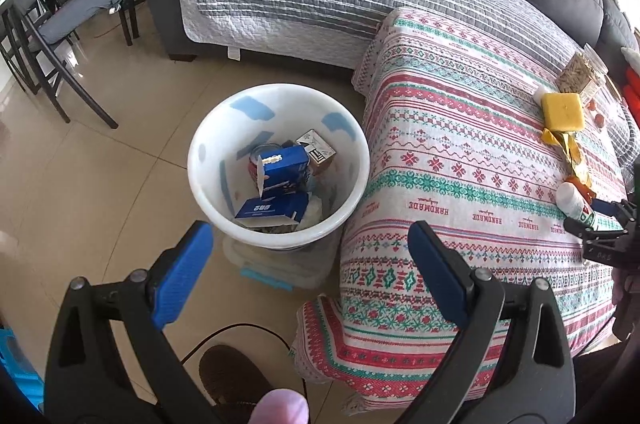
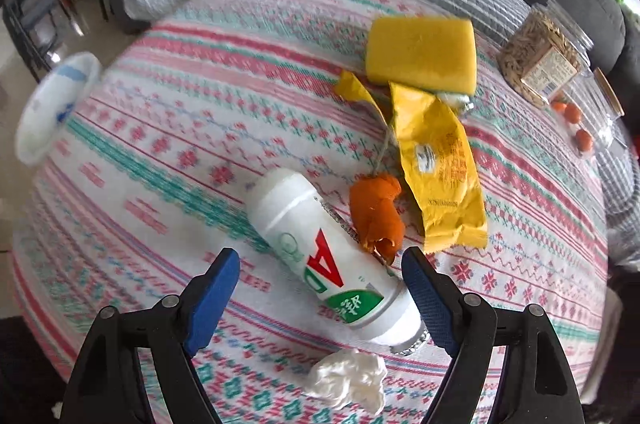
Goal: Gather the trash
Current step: 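Grasp the white AD milk bottle with the right gripper while the left grasps the orange peel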
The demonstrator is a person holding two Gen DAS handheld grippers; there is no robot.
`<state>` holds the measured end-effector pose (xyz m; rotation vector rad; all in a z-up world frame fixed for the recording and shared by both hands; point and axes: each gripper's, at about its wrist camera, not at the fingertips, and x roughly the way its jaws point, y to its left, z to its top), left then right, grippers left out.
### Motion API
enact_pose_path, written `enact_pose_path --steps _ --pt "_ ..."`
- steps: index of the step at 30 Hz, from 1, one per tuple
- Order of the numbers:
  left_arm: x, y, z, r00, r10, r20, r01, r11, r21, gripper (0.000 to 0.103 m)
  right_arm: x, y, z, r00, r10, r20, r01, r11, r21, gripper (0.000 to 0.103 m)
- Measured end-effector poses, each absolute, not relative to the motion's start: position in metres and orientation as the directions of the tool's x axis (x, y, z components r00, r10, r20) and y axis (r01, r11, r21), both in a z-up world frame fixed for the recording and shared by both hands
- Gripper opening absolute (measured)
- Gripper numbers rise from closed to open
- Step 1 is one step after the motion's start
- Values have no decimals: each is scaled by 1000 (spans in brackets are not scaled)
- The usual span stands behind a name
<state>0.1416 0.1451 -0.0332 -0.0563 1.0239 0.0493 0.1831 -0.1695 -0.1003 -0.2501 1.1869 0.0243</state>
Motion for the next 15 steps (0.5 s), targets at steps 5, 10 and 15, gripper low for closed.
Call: enact_pose_path --steps 5,10,15 --pt "142 139 -33 520 11 -854 -58 998 -22 98 184 -176 -91 370 -67 -927 -126 985 -121 47" --pt "146 120 -30 520 -9 -854 -29 999 -28 98 172 -185 -56 421 45 -906 -115 993 -3 41" --pt "153 84 -27 519 -42 -854 22 999 -35 98 158 -207 -29 465 93 -880 -84 995 61 40"
